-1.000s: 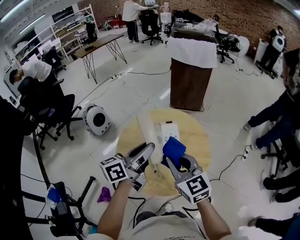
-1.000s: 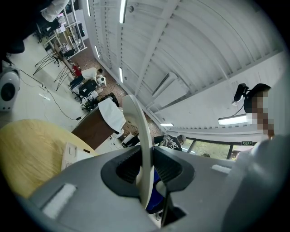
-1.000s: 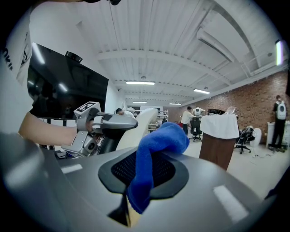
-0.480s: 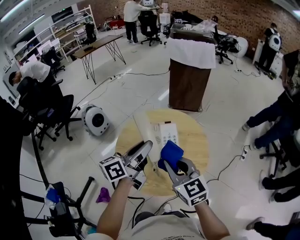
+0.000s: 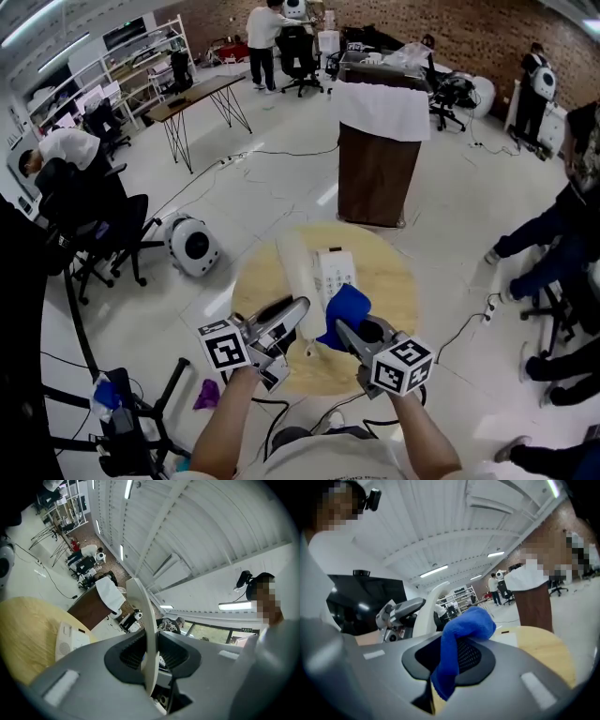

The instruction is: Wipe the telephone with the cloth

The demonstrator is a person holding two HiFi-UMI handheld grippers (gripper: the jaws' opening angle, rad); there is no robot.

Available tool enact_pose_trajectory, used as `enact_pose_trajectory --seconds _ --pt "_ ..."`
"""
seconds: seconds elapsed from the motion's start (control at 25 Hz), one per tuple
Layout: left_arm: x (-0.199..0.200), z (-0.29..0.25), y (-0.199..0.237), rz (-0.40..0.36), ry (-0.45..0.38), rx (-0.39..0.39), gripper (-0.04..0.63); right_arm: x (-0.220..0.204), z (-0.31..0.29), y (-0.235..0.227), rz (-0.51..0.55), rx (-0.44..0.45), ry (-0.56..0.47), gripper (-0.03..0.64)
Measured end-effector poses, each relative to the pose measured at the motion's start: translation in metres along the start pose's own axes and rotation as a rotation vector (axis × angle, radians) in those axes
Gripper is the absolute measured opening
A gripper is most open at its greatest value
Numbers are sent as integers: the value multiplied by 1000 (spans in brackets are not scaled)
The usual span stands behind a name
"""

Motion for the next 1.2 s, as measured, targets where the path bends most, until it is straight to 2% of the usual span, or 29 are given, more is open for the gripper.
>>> enact_pose_trajectory --seconds 0.24,0.4,0.96,1.2 --pt "-9 1 -6 10 36 -49 81 13 -22 4 -176 185 22 63" --pt "-15 1 -7 -5 70 -55 81 20 -32 3 -258 259 31 64" --pt "-37 4 -6 -5 119 -68 81 52 -47 -5 -244 255 2 63" --pt "-42 6 -7 8 115 -86 81 58 -52 -11 -272 253 -1 63"
Point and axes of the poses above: the fingertips, and each gripper's own axes: z backward along the fingers, y to its left, x out of its top, the point moved 3 cm from there along z, backward along the fingers, and after that the axes turned 4 degrees about x, right-handed, at the moved point
